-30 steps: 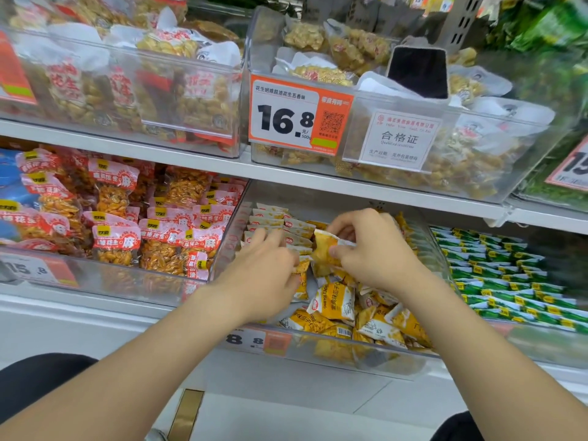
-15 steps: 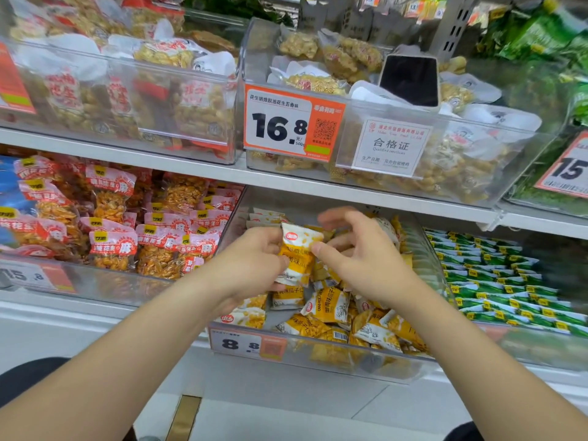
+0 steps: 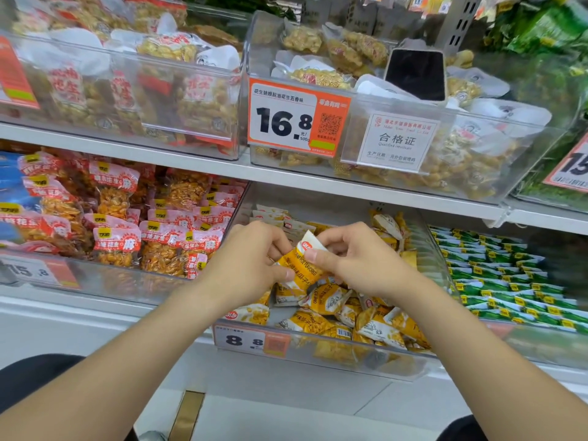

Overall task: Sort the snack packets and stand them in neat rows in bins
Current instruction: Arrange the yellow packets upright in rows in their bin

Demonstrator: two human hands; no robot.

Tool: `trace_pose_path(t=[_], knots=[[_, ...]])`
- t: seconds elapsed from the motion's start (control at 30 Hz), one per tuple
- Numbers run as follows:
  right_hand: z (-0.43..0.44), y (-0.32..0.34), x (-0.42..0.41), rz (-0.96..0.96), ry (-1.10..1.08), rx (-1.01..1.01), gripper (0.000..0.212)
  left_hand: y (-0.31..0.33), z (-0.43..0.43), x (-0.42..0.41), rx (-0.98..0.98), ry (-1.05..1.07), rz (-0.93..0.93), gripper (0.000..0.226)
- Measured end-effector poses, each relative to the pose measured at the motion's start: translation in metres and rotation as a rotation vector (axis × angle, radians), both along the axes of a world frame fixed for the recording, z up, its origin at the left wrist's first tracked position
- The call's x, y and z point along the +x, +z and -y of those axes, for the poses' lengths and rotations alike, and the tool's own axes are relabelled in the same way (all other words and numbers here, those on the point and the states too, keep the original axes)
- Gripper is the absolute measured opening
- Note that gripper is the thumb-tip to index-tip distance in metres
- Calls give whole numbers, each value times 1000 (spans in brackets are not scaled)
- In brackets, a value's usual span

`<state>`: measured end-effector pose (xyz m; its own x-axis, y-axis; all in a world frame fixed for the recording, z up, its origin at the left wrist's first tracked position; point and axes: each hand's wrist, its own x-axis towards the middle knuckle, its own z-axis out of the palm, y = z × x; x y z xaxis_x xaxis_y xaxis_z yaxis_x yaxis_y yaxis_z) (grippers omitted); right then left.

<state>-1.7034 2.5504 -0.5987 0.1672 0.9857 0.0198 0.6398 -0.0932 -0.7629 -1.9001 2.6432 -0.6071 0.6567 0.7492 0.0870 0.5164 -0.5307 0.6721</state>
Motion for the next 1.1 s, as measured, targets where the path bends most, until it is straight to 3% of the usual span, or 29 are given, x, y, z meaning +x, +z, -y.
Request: trace_pose_path(t=[0.07,0.17,0.27,0.37,0.43,0.63,0.73,0.87,1.1], knots=[[-5,-4,2,67,-60,-53,17,-4,0,0,73,28,11,20],[-14,-15,9,417,-99,-14,19,-12,-2,-1,259,71,-78,29],[-17,-21,6,355,15,-22,15,-17,-6,-2,297,69,-120,41],[-19,-31,-6,451,173,-116,15,-18,-5,0,298,55,-153,34],[-19,-37,-16,523,249,-218,27,-19,-3,3,300,51,-191,25],[-26,-28,-19,751,101,-327,30,-17,-2,3,314,44,-291,16],[-27,-30,-28,805,24,-328,21,-17,0,3,292,33,-329,17],[-28,-34,-42,813,-34,-303,31,-19,-2,3,288,28,-341,21],[-39,-42,-47,621,-89,-241,33,-23,-4,3,316,-2,-348,22]])
